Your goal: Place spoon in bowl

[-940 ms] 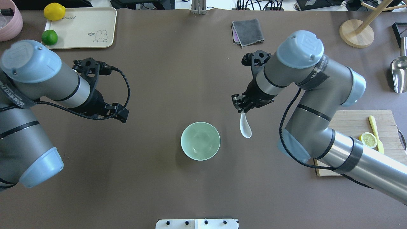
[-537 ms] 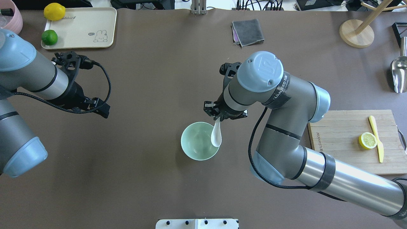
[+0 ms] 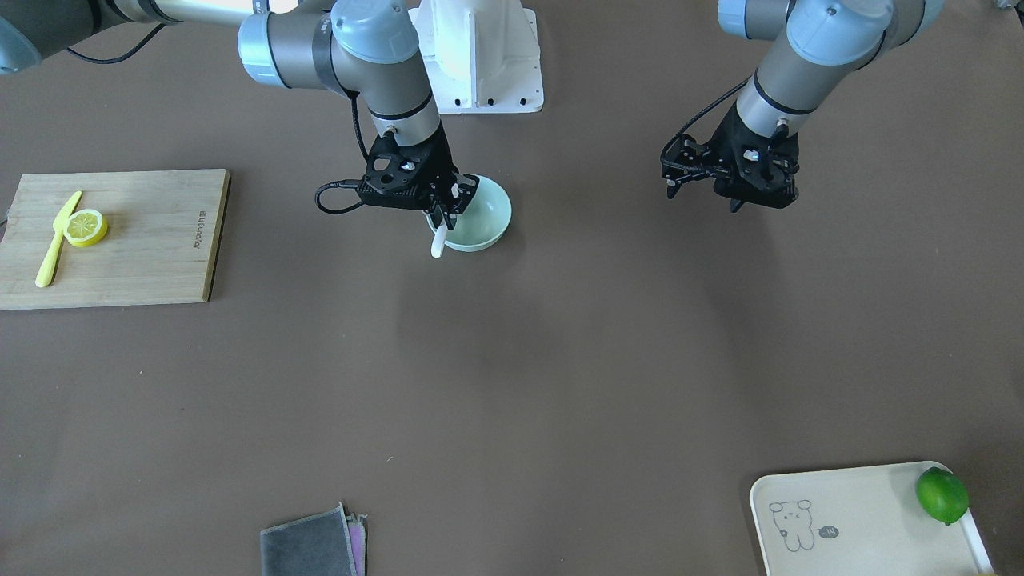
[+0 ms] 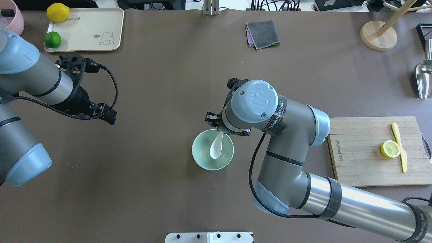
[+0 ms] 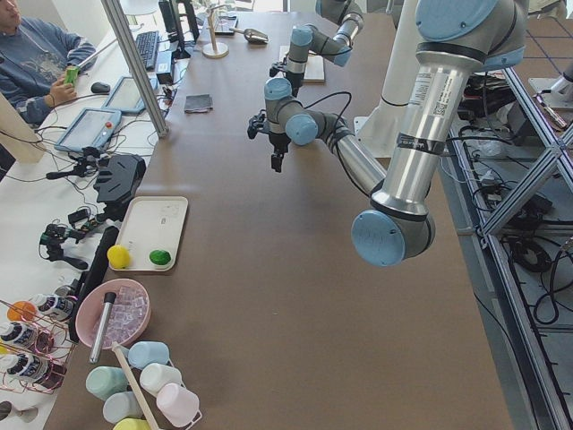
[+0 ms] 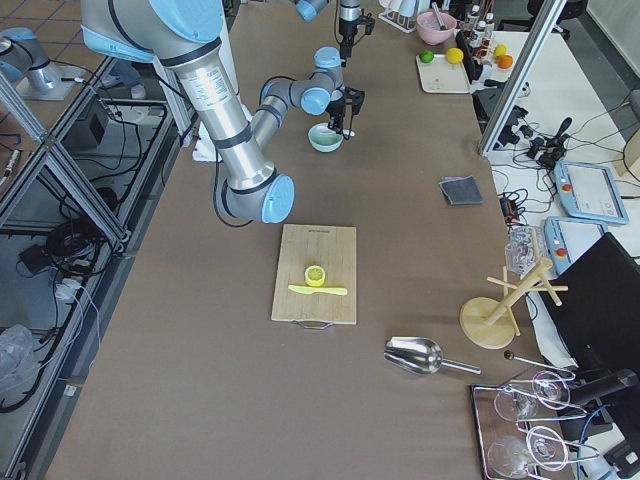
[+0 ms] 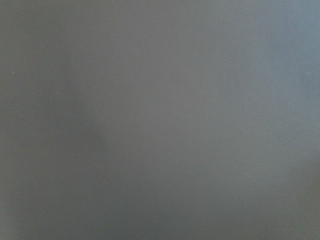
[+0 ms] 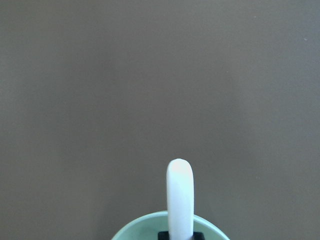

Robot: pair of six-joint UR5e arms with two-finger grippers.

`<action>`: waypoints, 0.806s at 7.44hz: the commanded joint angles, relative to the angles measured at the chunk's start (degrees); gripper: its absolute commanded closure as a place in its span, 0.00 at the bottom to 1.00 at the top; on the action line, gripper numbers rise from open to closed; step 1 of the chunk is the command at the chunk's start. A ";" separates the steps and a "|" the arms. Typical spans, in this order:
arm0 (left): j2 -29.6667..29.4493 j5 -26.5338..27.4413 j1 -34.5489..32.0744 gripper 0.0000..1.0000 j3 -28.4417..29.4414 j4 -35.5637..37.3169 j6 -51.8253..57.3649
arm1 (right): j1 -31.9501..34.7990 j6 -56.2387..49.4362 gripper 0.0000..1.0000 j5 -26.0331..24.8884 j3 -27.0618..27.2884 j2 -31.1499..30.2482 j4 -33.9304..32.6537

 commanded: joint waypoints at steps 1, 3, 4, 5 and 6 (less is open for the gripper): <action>-0.17 0.00 0.22 0.02 0.39 0.00 0.01 | -0.48 2.15 1.00 -1.53 -0.32 0.44 0.00; -0.17 0.00 0.14 0.02 0.66 -0.09 0.01 | -1.09 2.68 0.91 -2.15 -0.58 0.44 0.00; -0.17 0.00 0.14 0.02 0.83 -0.09 0.01 | -1.45 2.68 0.75 -2.67 -0.58 0.44 0.00; -0.17 0.00 0.05 0.02 0.92 -0.09 0.01 | -1.54 2.59 0.74 -2.68 -0.67 0.35 0.00; -0.17 0.00 0.05 0.02 0.83 -0.09 0.01 | -1.54 2.50 0.54 -2.68 -0.67 0.35 0.00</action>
